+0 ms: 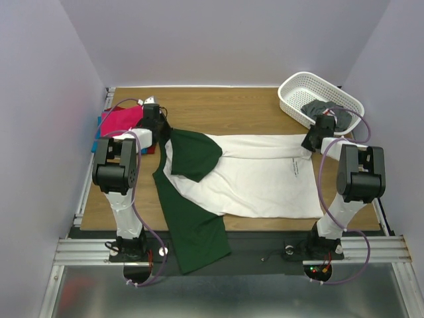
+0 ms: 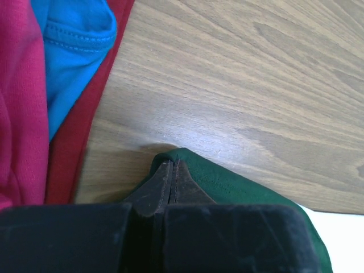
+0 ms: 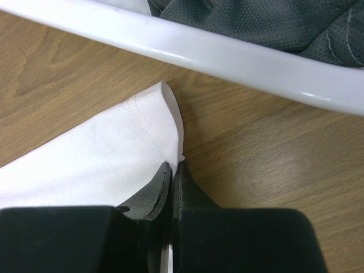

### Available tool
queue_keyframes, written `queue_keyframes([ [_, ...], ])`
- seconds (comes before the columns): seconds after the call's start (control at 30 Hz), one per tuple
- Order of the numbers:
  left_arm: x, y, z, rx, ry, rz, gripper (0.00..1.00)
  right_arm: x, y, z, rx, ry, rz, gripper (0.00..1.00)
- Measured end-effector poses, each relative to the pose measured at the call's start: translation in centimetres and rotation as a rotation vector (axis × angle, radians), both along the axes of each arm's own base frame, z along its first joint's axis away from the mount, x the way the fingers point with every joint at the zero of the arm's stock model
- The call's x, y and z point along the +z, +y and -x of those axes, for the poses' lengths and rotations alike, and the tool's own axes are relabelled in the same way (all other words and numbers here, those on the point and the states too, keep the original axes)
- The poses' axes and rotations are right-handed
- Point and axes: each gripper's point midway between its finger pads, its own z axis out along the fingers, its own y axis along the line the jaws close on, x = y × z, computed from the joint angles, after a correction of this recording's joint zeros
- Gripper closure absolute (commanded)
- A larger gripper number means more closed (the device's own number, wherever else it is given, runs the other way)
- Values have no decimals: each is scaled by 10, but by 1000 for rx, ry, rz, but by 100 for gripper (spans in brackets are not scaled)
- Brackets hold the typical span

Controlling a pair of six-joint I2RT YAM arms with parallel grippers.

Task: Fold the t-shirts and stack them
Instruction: Fold the tshirt

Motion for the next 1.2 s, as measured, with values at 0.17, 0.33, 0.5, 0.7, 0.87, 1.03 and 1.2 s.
queue_keyframes([
  [0.17,5,-2,-3,-7,-7,5,82,0,0,0,1,-1,-2,100],
  [0.33,22,-4,-9,-16,-40,10,44,1,-1,7,-1,3,3,41],
  [0.5,73,-12,-5,-15,-126,-4,24,10,-5,25,-15,3,12,18],
  [0.7,157,-68,19,-87,-303,-14,19,47,-8,43,-36,-69,38,16],
  [0.87,150,-111,46,-197,-312,26,19,81,1,45,1,-168,15,19],
  [1.03,66,-111,61,-236,-124,28,19,87,32,44,106,-193,-50,20],
  [1.2,7,-117,69,-271,14,43,19,53,82,44,250,-104,-117,20],
])
